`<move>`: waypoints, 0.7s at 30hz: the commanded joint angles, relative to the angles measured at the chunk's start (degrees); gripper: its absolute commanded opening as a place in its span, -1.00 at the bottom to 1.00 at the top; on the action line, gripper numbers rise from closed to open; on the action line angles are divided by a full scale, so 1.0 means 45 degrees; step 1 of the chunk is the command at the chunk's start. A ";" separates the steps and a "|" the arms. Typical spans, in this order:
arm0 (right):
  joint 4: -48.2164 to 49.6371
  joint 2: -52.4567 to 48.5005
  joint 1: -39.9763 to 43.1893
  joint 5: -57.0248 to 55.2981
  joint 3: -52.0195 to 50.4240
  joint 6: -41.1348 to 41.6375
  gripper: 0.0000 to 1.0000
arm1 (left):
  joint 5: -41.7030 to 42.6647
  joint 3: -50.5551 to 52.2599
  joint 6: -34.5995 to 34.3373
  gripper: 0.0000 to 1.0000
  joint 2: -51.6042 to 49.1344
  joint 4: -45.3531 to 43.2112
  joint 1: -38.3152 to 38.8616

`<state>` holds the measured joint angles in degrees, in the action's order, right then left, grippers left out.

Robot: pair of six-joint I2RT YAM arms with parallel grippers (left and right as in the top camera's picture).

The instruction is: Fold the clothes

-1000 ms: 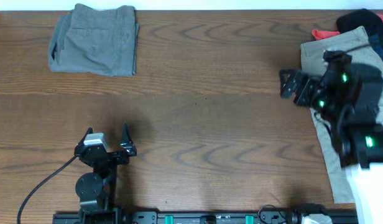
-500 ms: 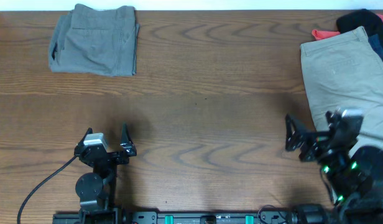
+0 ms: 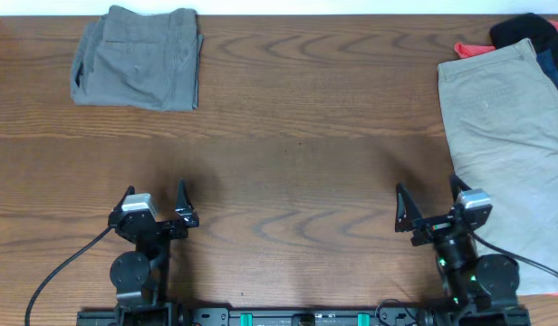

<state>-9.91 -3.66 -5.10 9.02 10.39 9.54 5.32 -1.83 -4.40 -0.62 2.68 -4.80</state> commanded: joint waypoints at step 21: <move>0.1273 0.0753 0.0957 -0.2448 -0.2244 -0.0253 0.99 | -0.0053 0.0355 0.0170 0.96 0.0087 0.0189 0.0015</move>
<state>-3.88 -0.73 -2.00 -0.60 0.49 9.39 5.32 -1.83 -4.40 -0.62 2.68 -4.80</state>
